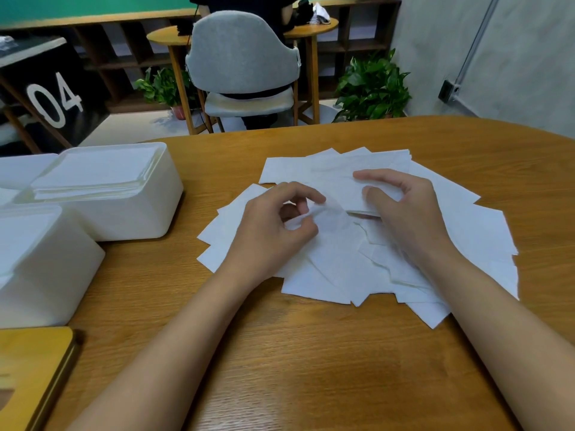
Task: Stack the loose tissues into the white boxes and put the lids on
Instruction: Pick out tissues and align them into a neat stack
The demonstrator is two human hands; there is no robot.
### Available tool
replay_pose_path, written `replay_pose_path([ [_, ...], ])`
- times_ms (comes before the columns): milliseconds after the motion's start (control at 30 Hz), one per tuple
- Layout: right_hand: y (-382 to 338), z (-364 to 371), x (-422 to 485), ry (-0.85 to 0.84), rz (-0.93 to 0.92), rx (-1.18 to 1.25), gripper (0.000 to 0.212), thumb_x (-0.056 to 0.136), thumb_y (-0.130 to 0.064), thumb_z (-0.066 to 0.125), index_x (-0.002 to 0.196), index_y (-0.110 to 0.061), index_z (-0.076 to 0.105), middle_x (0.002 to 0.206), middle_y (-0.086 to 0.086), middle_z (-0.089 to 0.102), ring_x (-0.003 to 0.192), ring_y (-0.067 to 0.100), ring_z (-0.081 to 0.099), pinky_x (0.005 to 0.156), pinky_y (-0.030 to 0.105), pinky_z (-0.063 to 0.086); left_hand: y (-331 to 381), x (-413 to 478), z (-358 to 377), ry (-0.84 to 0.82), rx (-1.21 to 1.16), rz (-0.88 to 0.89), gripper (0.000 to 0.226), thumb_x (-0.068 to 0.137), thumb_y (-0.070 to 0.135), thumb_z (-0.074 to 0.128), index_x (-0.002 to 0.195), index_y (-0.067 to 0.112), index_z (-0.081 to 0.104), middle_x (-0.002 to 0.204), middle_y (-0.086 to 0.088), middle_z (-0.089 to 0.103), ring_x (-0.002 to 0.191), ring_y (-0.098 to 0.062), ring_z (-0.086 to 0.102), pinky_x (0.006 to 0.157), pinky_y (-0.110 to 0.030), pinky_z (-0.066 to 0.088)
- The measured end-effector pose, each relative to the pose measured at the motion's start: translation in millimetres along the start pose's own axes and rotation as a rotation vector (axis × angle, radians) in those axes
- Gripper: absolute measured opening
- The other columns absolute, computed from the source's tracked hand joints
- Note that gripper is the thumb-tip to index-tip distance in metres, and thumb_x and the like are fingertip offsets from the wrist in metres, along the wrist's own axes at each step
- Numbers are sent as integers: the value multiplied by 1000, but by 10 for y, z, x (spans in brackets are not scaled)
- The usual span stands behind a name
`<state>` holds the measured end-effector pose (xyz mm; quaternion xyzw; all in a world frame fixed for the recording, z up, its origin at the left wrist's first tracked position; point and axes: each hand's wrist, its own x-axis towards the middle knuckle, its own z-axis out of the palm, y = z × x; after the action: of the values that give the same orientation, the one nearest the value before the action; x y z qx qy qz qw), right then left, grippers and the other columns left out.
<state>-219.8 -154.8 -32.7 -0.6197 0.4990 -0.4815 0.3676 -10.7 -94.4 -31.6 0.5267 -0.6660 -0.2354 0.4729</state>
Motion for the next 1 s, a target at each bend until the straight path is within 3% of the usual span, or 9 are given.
replay_pose_path([
  [167, -43, -5, -23, -89, -87, 7, 19, 98, -32, 71, 115, -31, 79, 119, -21, 75, 121, -6, 61, 111, 33, 48, 76, 37, -123, 92, -157, 18, 36, 87, -9, 69, 113, 15, 72, 98, -5, 66, 89, -13, 64, 89, -43, 60],
  [233, -99, -7, -62, -166, -101, 28, 20, 96, -39, 74, 113, -31, 79, 117, -22, 75, 119, -5, 63, 106, 34, 52, 102, 39, -138, 110, -201, 16, 35, 87, -9, 72, 114, 13, 71, 102, -2, 70, 92, -10, 66, 81, -35, 60],
  [333, -157, 14, -136, -283, -96, 84, 18, 89, -34, 79, 104, -25, 81, 104, -16, 79, 105, 1, 72, 88, 20, 58, 149, 22, -111, 121, -266, -21, 35, 90, -2, 78, 119, 13, 70, 101, 1, 76, 86, -8, 71, 65, -22, 53],
  [433, -152, 50, -162, -243, -75, 173, 11, 93, -20, 78, 101, -13, 82, 99, -4, 81, 95, 14, 77, 80, 26, 61, 170, 5, -73, 108, -386, -87, 46, 89, 3, 82, 129, 15, 64, 107, -5, 76, 95, -17, 77, 77, -31, 64],
  [567, -139, -5, -80, -73, 15, 227, 13, 92, -22, 79, 103, -14, 82, 100, -2, 81, 94, 16, 78, 87, 34, 61, 150, 17, -43, 14, -327, -178, 60, 88, 7, 83, 139, 26, 57, 100, -6, 72, 82, -17, 77, 73, -27, 62],
  [633, -153, -20, -81, -122, 48, 232, 15, 92, -20, 79, 107, -16, 81, 103, -3, 81, 98, 17, 77, 91, 38, 61, 131, 27, -72, 19, -336, -191, 61, 89, 7, 82, 141, 27, 55, 97, -3, 74, 79, -17, 76, 72, -26, 61],
  [733, -183, -20, -108, -216, 48, 222, 20, 92, -19, 79, 111, -16, 79, 106, -2, 81, 100, 17, 77, 92, 40, 62, 121, 57, -159, 52, -295, -147, 61, 89, 9, 82, 142, 25, 55, 95, -4, 80, 91, -16, 77, 82, -25, 60],
  [900, -225, -12, -143, -363, -29, 186, 33, 96, -20, 73, 128, -26, 70, 118, -10, 77, 109, 10, 73, 91, 29, 59, 120, 71, -277, -25, -172, -130, 55, 91, 17, 82, 140, 28, 61, 94, 4, 82, 97, -13, 77, 97, -44, 58],
  [1000, -225, -15, -138, -418, -73, 154, 43, 97, -20, 71, 137, -33, 64, 128, -16, 71, 117, 6, 67, 96, 25, 55, 112, 82, -324, -66, -113, -100, 52, 92, 18, 80, 139, 29, 63, 95, 9, 82, 100, -11, 75, 99, -44, 56],
])
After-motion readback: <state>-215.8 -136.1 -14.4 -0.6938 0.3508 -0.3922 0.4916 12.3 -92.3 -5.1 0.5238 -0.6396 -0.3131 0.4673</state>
